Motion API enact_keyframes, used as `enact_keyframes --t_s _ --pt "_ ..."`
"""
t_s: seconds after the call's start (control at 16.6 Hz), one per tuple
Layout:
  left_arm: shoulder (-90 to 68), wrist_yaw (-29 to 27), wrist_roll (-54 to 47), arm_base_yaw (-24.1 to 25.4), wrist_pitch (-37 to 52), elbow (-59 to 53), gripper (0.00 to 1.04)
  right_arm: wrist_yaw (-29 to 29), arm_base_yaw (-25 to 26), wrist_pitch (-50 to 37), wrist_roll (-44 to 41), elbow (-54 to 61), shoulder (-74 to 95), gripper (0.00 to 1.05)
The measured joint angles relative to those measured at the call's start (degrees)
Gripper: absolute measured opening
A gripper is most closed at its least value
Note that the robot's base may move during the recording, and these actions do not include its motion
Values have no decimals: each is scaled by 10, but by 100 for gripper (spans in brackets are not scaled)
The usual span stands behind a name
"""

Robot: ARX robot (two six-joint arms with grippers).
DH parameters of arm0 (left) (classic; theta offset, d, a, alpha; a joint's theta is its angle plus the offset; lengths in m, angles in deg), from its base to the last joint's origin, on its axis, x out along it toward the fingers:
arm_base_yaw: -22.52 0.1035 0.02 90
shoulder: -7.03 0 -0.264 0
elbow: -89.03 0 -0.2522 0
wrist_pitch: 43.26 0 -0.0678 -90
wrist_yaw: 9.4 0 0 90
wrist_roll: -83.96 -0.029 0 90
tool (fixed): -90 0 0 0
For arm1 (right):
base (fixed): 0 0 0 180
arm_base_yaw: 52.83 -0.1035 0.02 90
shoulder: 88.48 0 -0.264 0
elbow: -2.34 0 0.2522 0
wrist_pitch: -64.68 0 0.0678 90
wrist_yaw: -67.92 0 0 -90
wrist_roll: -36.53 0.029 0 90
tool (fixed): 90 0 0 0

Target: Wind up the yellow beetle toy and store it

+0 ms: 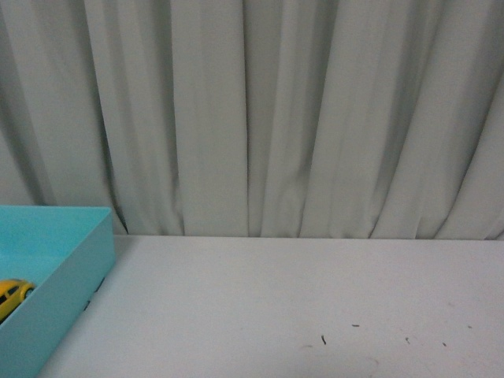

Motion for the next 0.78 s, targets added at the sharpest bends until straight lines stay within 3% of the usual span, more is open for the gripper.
enact_keyframes --t_s 0.78 --pt "0 0 0 0 0 0 98 0 0 -1 0 0 0 98"
